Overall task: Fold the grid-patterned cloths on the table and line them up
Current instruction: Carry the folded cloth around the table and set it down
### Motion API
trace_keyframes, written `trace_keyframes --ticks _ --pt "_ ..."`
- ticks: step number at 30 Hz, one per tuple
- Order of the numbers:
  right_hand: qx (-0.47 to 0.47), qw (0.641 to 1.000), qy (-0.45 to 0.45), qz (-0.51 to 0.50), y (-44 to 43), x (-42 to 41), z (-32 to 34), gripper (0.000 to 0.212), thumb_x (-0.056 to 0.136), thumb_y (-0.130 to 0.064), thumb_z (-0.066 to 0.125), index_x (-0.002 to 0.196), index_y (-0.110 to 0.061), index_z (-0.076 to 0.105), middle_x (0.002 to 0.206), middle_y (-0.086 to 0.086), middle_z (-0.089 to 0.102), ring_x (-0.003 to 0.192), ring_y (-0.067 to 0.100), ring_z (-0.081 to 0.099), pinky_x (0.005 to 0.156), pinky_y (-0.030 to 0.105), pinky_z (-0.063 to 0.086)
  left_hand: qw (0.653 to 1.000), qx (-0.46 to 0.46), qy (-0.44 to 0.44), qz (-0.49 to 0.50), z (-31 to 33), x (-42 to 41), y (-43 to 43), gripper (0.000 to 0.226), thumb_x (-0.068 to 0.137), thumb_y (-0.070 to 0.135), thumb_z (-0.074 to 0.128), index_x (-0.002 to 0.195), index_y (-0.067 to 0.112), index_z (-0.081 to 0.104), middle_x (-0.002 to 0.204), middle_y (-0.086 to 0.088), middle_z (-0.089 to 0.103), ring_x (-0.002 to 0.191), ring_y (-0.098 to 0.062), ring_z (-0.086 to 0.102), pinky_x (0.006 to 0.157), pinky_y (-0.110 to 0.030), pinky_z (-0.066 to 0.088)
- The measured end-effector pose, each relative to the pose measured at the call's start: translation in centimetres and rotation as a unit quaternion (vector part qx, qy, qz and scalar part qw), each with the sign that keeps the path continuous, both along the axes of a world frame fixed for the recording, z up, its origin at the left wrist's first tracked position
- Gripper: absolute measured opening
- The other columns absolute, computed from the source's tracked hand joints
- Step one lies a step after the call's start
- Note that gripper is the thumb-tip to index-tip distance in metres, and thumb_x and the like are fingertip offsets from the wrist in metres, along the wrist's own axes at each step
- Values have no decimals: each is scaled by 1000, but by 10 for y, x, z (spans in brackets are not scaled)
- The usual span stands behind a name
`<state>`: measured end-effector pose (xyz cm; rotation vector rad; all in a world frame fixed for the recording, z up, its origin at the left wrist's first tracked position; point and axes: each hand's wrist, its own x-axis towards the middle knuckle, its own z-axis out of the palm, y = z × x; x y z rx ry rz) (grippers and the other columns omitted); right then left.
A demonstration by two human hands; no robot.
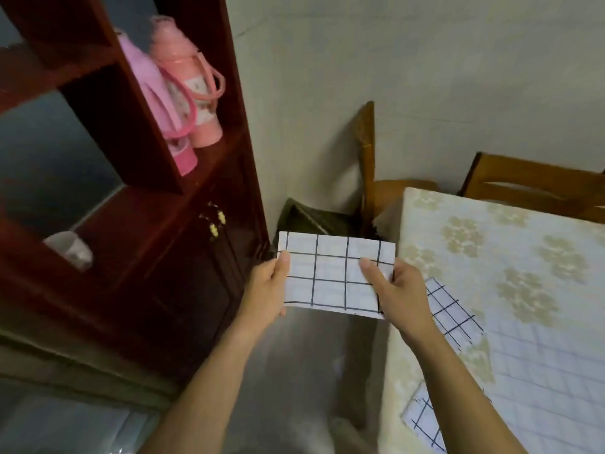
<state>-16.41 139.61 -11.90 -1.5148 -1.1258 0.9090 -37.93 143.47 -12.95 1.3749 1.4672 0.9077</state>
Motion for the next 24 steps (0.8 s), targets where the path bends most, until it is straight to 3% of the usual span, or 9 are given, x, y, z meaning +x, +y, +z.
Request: trace_keyframes --ticks 3,5,9,12,14,17,19,21,24 --pt "-29 997 -4 -72 21 26 -14 12 93 -28 68 88 -19 74 73 -14 75 69 3 71 53 12 46 996 -23 8 -82 -14 31 45 50 107 41 38 85 5 64 58 -5 56 51 -7 54 41 -25 41" --pt "-42 991 -8 -124 35 39 -23 14 93 -29 68 84 -19 72 69 -15 73 65 2 70 51 12 45 990 -32 10 -140 -26 51 80 51 107 42 37 90 4 65 56 3 55 45 -3 52 40 -23 40" --pt "-43 972 -25 -231 73 57 -26 29 93 -25 68 66 -20 59 46 -18 56 43 -1 53 41 14 36 969 -29 -5 -247 -31 95 155 41 108 39 36 93 16 67 62 4 64 44 -1 57 38 -19 38" --pt "-39 951 -36 -304 104 65 -17 28 93 -27 69 67 -23 58 46 -19 54 44 -1 51 43 17 37 951 -24 -27 -306 -20 121 208 37 109 36 37 95 21 67 67 6 68 48 0 61 38 -16 37" --pt "-35 939 -41 -340 121 69 -9 29 92 -28 69 66 -23 59 47 -18 55 46 -1 51 46 20 38 937 -19 -28 -347 -15 136 240 37 108 38 37 94 24 69 72 -1 72 55 -9 67 40 -21 40" --pt "-23 917 -42 -396 139 73 -6 29 92 -26 69 66 -21 58 46 -17 53 43 -2 47 45 16 36 918 -16 -37 -394 -23 162 279 51 106 52 36 91 16 69 75 -13 71 61 -28 68 47 -33 44" --pt "-25 902 -45 -429 144 74 -11 29 93 -23 69 66 -22 58 45 -18 53 43 -2 47 45 14 35 910 -12 -34 -413 -33 182 292 64 103 58 35 87 1 61 61 -16 60 48 -23 57 49 -37 40" --pt "-38 887 -49 -457 144 76 -18 28 93 -21 68 67 -24 58 46 -20 54 44 -4 49 45 12 35 897 -20 -38 -440 -39 198 297 63 106 50 36 83 -6 55 50 -5 46 42 -13 47 49 -35 37" --pt "-49 867 -45 -494 145 91 -25 22 93 -24 69 72 -21 65 51 -17 60 48 -4 53 46 16 40 865 -47 -39 -499 -47 223 306 59 108 43 35 91 -7 60 58 -9 50 41 -9 46 42 -26 37"
